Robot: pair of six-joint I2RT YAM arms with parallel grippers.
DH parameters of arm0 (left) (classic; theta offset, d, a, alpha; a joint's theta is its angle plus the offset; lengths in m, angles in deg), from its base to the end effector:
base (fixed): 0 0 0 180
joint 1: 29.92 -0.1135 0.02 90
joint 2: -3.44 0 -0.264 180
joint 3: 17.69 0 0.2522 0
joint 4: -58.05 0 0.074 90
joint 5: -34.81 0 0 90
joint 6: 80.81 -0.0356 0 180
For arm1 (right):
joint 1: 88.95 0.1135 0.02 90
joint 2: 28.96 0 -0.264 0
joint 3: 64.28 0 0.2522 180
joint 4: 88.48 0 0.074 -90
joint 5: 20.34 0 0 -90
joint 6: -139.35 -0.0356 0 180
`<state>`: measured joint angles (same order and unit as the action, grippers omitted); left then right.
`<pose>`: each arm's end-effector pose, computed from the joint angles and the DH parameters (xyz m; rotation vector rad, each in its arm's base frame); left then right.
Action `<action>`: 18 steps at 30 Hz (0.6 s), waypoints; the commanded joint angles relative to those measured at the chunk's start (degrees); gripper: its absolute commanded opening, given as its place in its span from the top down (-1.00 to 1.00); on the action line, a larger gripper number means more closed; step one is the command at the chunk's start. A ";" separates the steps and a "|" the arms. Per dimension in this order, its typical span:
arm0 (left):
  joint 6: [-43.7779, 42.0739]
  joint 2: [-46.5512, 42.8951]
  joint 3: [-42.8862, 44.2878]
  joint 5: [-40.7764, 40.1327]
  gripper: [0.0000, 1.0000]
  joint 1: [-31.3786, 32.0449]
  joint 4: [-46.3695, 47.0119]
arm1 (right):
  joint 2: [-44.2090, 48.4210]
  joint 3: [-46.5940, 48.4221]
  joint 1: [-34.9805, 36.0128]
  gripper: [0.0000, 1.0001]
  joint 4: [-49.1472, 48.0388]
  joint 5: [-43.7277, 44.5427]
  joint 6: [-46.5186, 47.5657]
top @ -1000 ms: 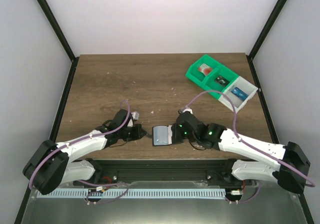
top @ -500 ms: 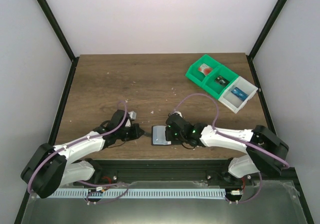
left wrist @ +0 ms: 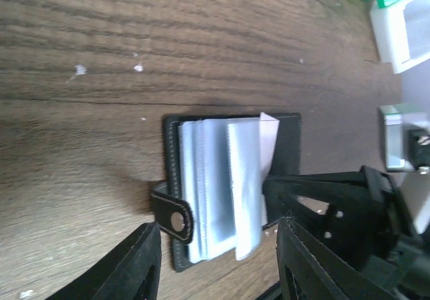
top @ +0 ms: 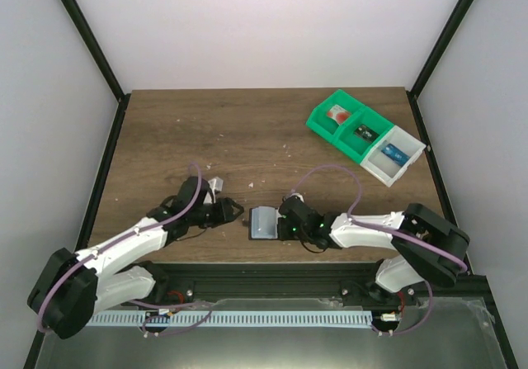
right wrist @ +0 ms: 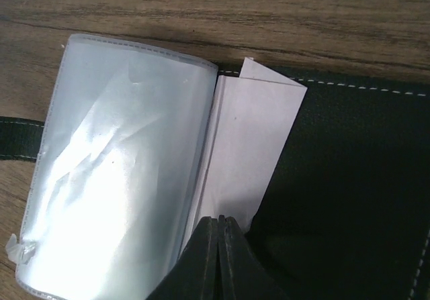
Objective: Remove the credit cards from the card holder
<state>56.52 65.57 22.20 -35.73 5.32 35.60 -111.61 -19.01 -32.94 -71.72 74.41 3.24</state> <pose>0.1618 -0.1288 0.1758 -0.0876 2.5720 -1.0377 0.1426 0.2063 0.1335 -0.1913 2.6169 0.5919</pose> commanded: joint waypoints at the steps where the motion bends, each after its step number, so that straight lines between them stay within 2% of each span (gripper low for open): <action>1: -0.38 0.24 1.97 3.15 -0.01 -0.10 1.44 | -0.38 -2.30 -0.33 0.99 -3.40 1.44 -1.35; 5: 3.46 2.12 -1.35 13.96 -0.01 0.08 12.89 | -0.12 -2.50 -0.42 0.99 -3.77 0.59 -1.08; 7: 5.31 3.98 -2.64 16.16 0.00 0.76 17.37 | 0.25 -2.48 -0.37 0.99 -3.76 0.63 -0.90; 10: 4.83 7.87 -1.00 16.12 -0.01 2.28 17.99 | 0.81 -2.52 -0.33 0.99 -4.04 0.61 -0.56; 14: 4.63 12.48 1.94 14.83 -0.17 4.77 18.87 | 0.81 -2.41 -0.40 0.99 -4.01 0.15 -0.66; 18: 4.44 16.60 3.83 11.63 -0.23 5.14 18.81 | 1.81 -3.44 -0.38 0.99 -5.45 -1.16 -1.74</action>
<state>61.11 79.36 23.36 -22.09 10.17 51.84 -111.37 -21.15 -33.00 -75.85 74.20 2.89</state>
